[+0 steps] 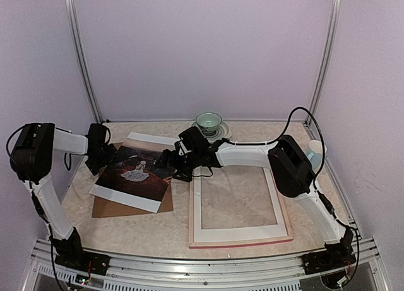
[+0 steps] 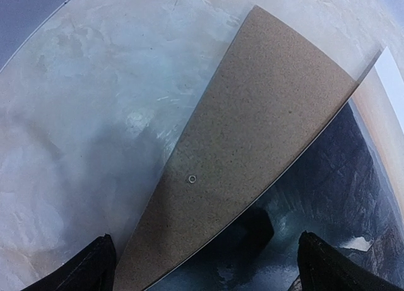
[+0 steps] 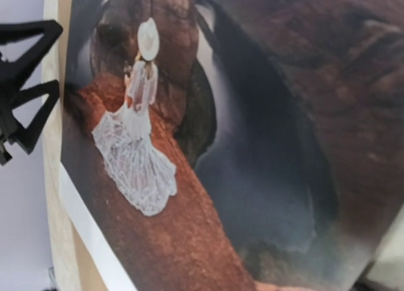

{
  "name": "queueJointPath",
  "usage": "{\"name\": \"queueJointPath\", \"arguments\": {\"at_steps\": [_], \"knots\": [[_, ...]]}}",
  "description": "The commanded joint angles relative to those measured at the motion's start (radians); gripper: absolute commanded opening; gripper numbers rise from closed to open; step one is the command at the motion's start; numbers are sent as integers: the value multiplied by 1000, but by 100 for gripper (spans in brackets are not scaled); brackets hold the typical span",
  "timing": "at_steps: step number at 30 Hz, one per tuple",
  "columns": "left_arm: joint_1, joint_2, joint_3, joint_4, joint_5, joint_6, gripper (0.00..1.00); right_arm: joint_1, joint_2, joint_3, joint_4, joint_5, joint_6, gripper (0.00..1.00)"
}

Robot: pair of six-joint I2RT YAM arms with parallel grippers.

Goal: Put the photo into the frame
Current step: Move the backboard to the center of the board.

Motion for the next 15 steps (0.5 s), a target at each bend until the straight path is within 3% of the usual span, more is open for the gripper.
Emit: {"name": "queueJointPath", "arguments": {"at_steps": [1, 15], "knots": [[-17, -12, -12, -56, -1, -19, 99, -7, -48, -84, 42, 10, 82, 99], [-23, 17, -4, -80, -27, -14, 98, -17, -57, -141, 108, 11, 183, 99]]}}
